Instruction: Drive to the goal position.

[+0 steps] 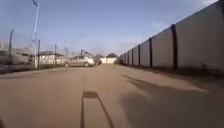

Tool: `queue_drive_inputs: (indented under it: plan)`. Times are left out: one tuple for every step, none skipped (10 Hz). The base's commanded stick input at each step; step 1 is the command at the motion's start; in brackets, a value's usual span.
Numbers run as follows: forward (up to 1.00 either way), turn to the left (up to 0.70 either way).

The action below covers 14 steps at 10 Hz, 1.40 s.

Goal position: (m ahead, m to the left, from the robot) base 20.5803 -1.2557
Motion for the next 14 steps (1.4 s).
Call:
queue_drive_inputs:
  plan:
    - [1.0, 0.0]
    - [1.0, 0.0]
    - [1.0, 0.0]
    - [1.0, 0.0]
    - [1.0, 0.0]
    - [1.0, 0.0]
    - [1.0, 0.0]
    - [1.0, 0.0]
    - [1.0, 0.0]
    - [1.0, 0.0]
    - [1.0, 0.0]
    - [1.0, 0.0]
    - [1.0, 0.0]
    - [1.0, 0.0]
